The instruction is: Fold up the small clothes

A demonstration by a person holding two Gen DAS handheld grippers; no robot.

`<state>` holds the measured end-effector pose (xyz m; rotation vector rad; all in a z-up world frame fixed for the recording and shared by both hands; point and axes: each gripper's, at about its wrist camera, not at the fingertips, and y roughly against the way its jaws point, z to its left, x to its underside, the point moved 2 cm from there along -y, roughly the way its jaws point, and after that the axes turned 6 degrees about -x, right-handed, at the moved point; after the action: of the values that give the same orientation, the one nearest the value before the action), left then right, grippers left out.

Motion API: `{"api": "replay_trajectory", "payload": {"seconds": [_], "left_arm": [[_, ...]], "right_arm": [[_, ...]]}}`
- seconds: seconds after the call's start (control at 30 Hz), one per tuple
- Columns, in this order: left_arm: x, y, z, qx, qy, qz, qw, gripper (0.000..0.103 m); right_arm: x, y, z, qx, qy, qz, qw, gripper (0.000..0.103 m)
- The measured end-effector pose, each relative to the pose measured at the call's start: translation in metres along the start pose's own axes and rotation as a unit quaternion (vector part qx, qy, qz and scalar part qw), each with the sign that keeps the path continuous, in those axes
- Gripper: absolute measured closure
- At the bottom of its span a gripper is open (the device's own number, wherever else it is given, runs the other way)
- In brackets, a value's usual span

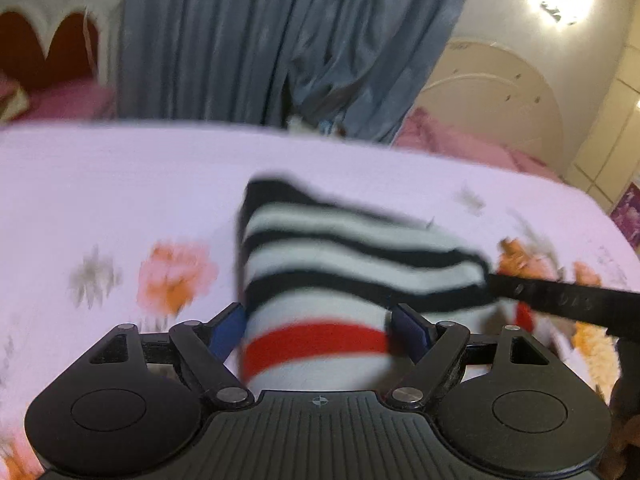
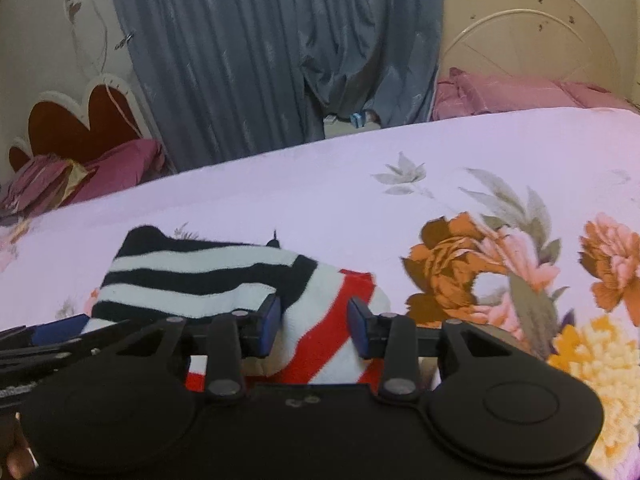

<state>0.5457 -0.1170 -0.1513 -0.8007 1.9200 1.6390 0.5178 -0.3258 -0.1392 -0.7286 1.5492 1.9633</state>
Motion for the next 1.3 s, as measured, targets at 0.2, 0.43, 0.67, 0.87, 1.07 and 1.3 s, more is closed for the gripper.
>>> {"api": "replay_trajectory", "payload": {"seconds": [0.2,0.43,0.67,0.87,1.07,1.3], "left_arm": [[0.005,-0.005,0.002,0.006,0.015,0.001,0.9999,0.024],[-0.006,-0.02,0.004,0.006,0.034,0.009,0.9994,0.024],[-0.008,-0.011,-0.002,-0.008,0.009,0.007,0.9999,0.024],[-0.006,0.006,-0.006,-0.01,-0.015,0.0,0.9998,0.024],[-0.003,0.026,-0.007,-0.005,-0.018,-0.009,0.9998,0.024],[0.017,0.05,-0.007,0.008,-0.026,-0.014,0.9995,0.024]], "right_arm": [[0.002,-0.02,0.005,0.032,0.065,0.003,0.997,0.068],[0.001,-0.033,0.002,0.046,0.075,0.012,0.996,0.072],[-0.003,-0.023,-0.001,0.032,0.054,0.017,0.998,0.069],[-0.005,0.009,0.001,0.006,0.043,-0.003,0.999,0.064],[0.001,0.033,0.018,-0.014,0.064,-0.019,0.998,0.064],[0.025,0.062,0.026,-0.026,0.075,-0.022,0.997,0.066]]}}
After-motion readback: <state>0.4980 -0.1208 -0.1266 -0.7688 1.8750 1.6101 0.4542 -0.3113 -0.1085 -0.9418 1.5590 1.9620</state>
